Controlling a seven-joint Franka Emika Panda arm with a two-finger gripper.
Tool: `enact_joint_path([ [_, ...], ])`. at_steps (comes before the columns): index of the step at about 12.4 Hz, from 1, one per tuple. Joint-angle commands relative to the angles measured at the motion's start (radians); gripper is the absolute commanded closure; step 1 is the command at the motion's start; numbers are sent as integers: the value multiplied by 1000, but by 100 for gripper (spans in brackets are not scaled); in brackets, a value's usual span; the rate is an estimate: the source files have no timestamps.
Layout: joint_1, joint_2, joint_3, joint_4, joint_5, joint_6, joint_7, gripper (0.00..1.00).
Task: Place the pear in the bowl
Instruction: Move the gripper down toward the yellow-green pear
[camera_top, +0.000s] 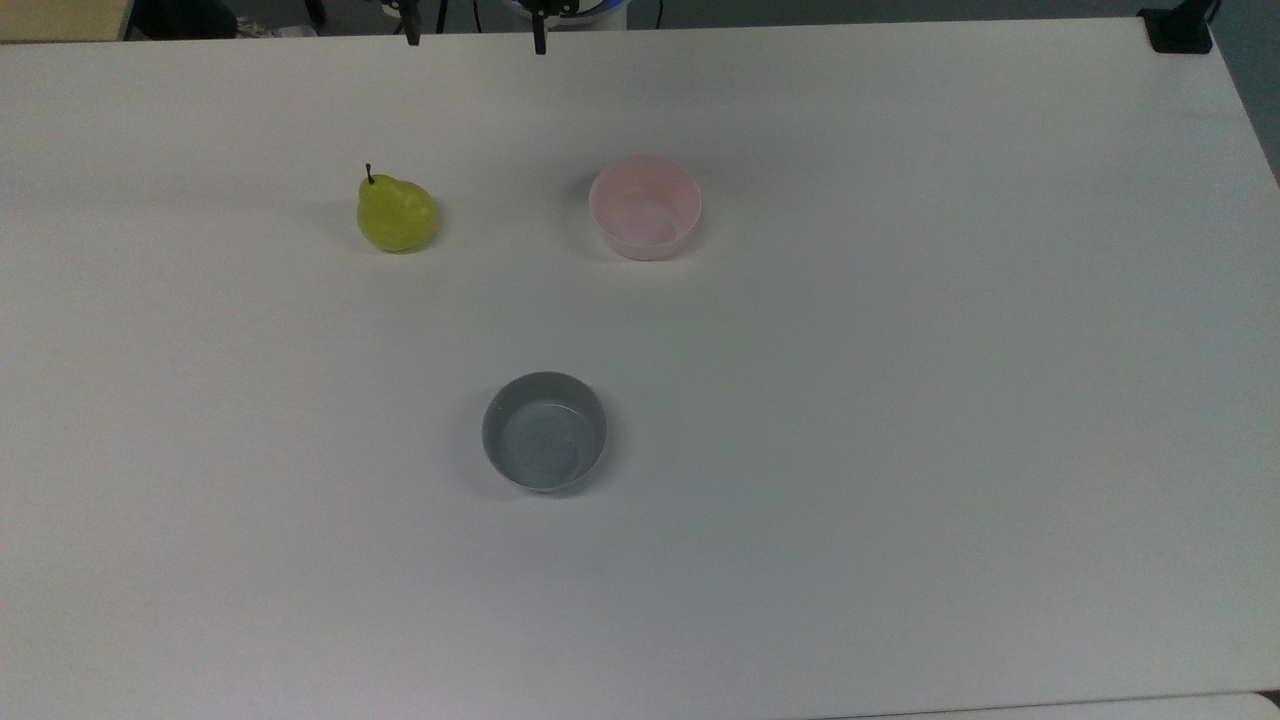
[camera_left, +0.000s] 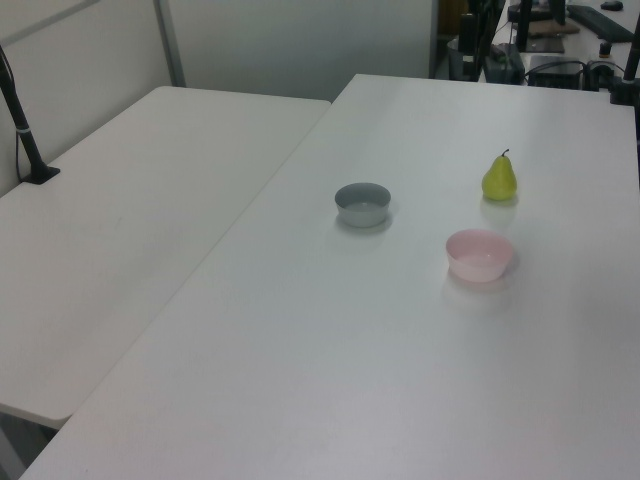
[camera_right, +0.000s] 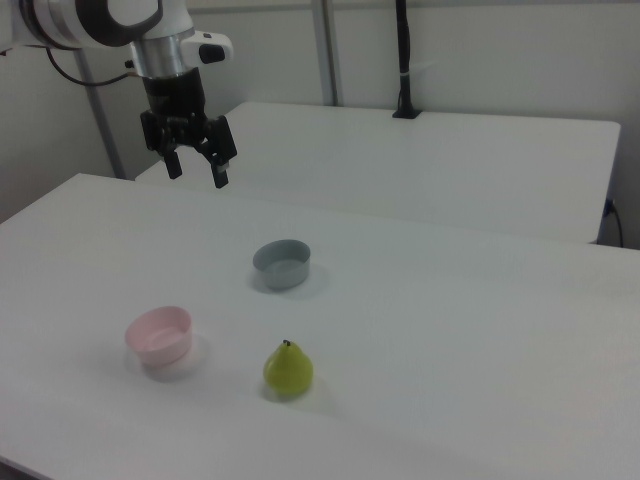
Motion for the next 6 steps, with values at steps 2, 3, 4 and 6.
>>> enact_joint_path([
  [2,-10,-7,9,-15,-19,27,11,0],
  [3,-9,-7,10,-15,-19,27,11,0],
  [4,-10,-7,9,-15,-19,27,11,0],
  [6,-10,-9,9,-15,-19,22,6,0],
])
